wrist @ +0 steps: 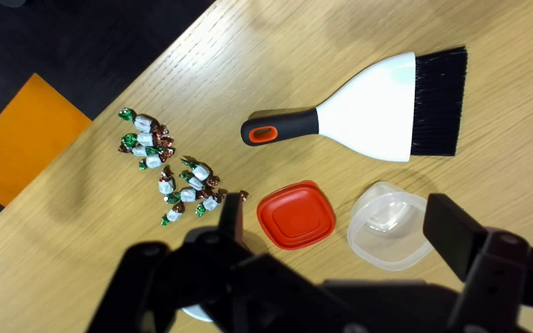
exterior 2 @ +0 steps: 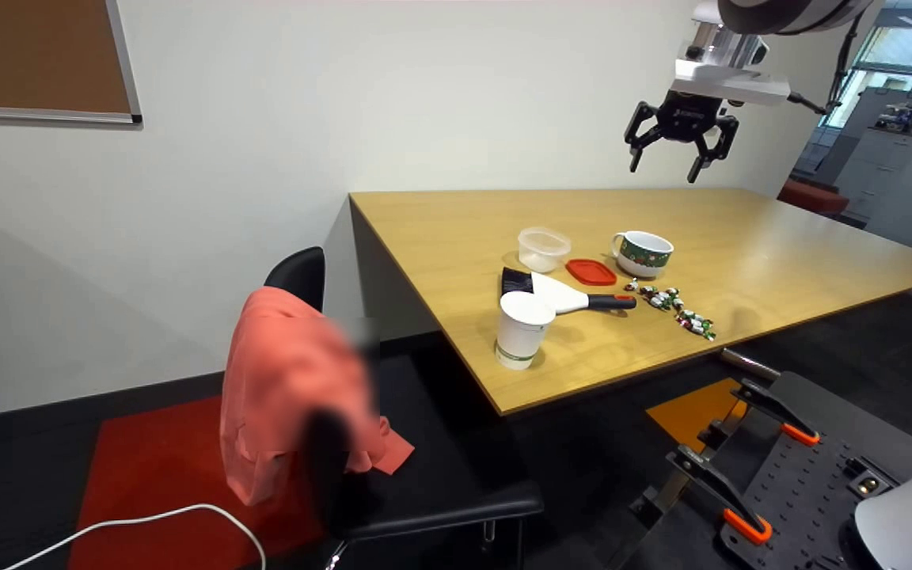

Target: Put one of the sweets in the colourless bowl

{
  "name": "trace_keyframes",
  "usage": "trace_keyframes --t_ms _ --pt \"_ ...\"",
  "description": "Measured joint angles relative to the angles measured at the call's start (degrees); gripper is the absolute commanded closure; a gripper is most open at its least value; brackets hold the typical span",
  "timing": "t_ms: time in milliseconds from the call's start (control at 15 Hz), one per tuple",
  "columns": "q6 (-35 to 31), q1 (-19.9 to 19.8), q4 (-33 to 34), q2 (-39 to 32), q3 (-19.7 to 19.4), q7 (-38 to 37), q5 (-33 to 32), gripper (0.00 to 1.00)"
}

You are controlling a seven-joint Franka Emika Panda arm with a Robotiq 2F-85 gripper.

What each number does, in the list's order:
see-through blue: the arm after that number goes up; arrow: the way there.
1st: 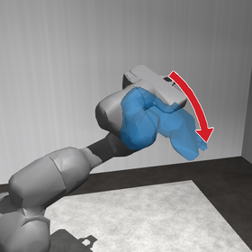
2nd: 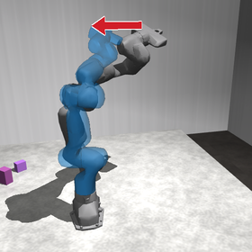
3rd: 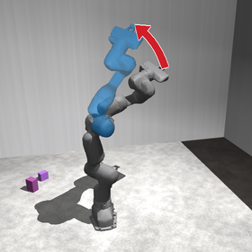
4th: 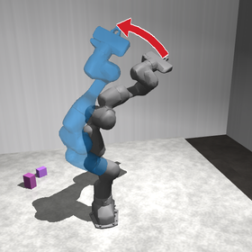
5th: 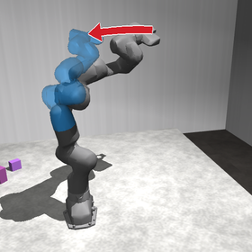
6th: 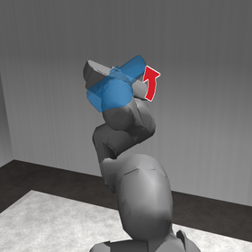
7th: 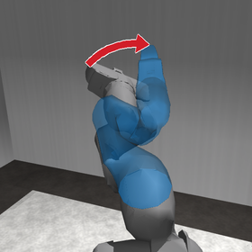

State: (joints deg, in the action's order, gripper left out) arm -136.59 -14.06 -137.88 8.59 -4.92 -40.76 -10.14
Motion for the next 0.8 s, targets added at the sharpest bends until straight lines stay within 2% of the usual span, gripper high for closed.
trace_keyframes --t_ms 267,533,800 --pt "-1.39 -0.58 1.07 -4.18 -4.47 2.85 0.94 0.0" --pt "-7.38 -2.02 3.06 -11.99 -9.59 13.14 5.76 0.0" --pt "-12.2 -3.78 6.8 -22.08 -11.08 23.54 15.01 0.0"
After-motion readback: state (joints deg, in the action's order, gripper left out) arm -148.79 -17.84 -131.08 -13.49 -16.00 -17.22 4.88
